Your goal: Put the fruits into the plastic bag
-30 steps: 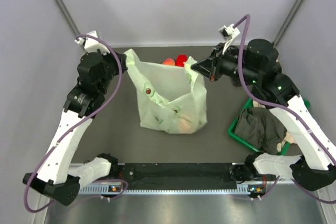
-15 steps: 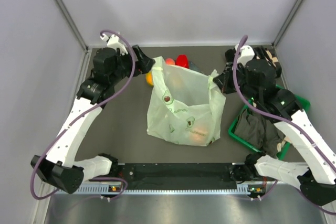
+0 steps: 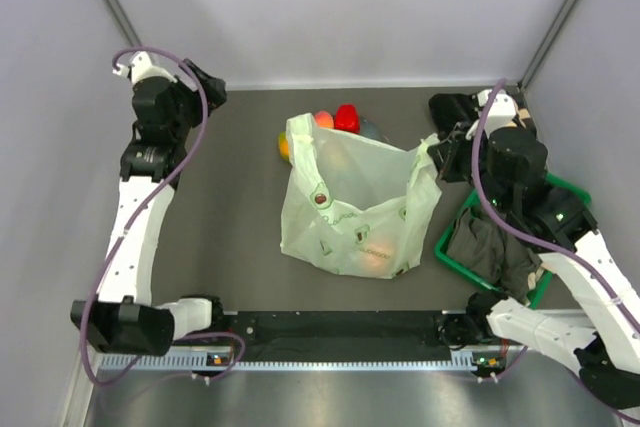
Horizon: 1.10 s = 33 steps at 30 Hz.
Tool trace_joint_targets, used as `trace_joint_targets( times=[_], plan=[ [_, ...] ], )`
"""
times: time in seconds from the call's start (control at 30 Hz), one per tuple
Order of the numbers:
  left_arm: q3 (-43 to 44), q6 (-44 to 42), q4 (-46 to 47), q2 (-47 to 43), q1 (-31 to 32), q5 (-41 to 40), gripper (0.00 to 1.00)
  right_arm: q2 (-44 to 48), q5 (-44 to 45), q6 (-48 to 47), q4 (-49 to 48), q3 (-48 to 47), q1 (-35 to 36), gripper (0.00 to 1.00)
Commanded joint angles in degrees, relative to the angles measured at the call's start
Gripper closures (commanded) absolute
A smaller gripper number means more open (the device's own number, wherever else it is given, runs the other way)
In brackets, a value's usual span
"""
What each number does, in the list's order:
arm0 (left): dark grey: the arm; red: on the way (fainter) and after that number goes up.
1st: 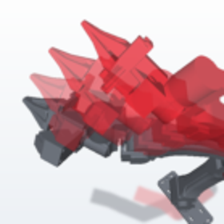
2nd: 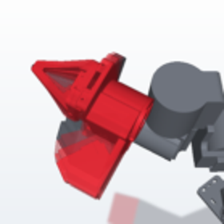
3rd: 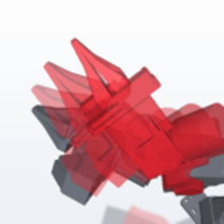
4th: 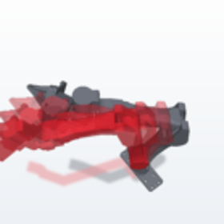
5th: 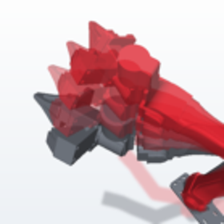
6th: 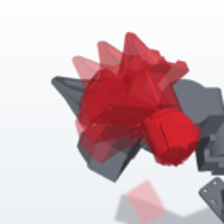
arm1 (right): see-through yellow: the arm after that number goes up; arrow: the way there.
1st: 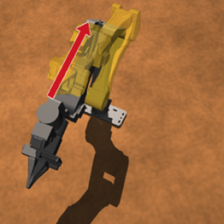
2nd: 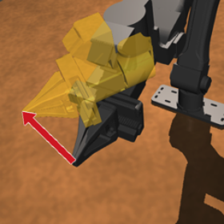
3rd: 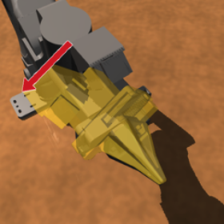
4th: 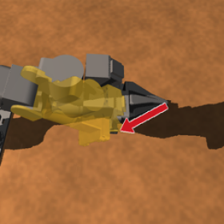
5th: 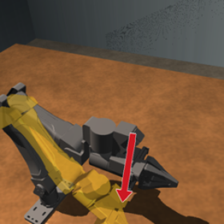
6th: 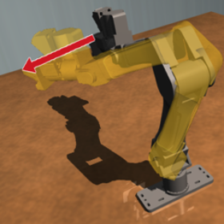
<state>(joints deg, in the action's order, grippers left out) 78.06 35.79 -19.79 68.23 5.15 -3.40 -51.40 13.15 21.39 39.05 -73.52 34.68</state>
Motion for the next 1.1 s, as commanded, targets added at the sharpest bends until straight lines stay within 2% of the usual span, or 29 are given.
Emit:
trace_joint_targets(
  times=[0.0,0.1,0.3,0.47,0.7,1.07],
  plan=[
    [1.4,-0.4,-0.1,9.4,-1.8,-0.4,0.11,0.2,2.1,1.8,-1.6,-0.2,-0.3,1.00],
    [4.5,-0.9,-0.7,19.0,-1.0,3.1,0.16,-0.7,2.1,2.0,-1.3,-0.6,-0.4,1.00],
    [9.4,-1.3,-0.3,33.4,3.0,2.3,0.17,-4.2,1.4,2.4,0.5,-3.6,-0.4,1.00],
    [11.2,3.8,3.6,42.5,4.7,8.8,0.20,-6.3,0.9,3.1,1.6,-4.7,-0.4,1.00],
    [16.1,3.7,1.2,49.4,6.1,8.8,0.20,-7.7,0.8,4.1,1.5,-5.1,-0.6,1.00],
    [12.5,4.1,2.1,51.7,7.9,7.4,0.20,-8.1,-1.1,4.1,0.0,-4.2,-1.2,1.00]
  ],
)
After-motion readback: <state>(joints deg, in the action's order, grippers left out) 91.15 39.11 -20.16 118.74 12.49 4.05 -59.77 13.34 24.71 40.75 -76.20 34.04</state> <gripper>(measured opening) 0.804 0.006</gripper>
